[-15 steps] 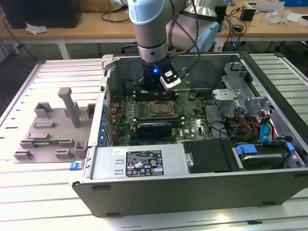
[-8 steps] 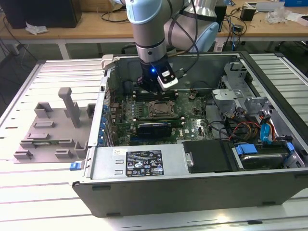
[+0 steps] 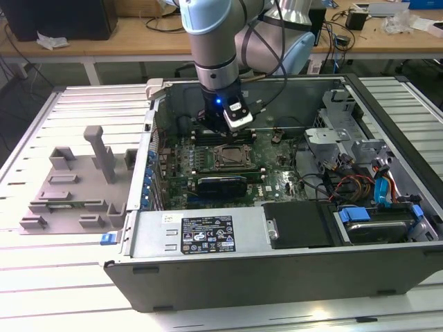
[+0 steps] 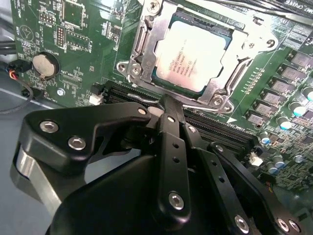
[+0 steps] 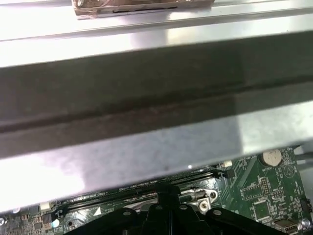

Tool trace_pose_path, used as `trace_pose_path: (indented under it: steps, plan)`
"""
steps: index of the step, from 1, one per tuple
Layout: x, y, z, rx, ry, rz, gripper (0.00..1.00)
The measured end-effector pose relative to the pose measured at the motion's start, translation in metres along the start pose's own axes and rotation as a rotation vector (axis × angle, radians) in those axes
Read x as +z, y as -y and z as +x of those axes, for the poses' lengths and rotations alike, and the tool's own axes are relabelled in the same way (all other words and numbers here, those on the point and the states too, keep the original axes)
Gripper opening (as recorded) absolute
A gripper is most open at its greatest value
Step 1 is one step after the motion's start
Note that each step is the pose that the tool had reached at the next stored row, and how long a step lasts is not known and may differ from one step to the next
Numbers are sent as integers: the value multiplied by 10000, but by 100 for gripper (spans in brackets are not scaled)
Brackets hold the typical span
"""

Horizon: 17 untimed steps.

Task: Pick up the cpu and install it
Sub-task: 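Install the first cpu locking lever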

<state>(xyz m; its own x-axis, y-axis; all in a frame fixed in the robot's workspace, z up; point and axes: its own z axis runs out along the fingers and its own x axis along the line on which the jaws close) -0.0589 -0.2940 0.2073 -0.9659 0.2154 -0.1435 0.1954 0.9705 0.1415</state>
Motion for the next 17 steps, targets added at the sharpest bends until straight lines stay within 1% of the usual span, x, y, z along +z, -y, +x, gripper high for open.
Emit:
trace_pose_path:
  steps: [4,6,9,14,17]
  plan:
    - [6,-23,6,122,18,17,11]
    - [12,-51,13,248,36,37,11]
    - [33,-65,23,484,70,70,11]
    - [56,-67,29,505,78,80,11]
    - [72,-65,32,498,91,127,11]
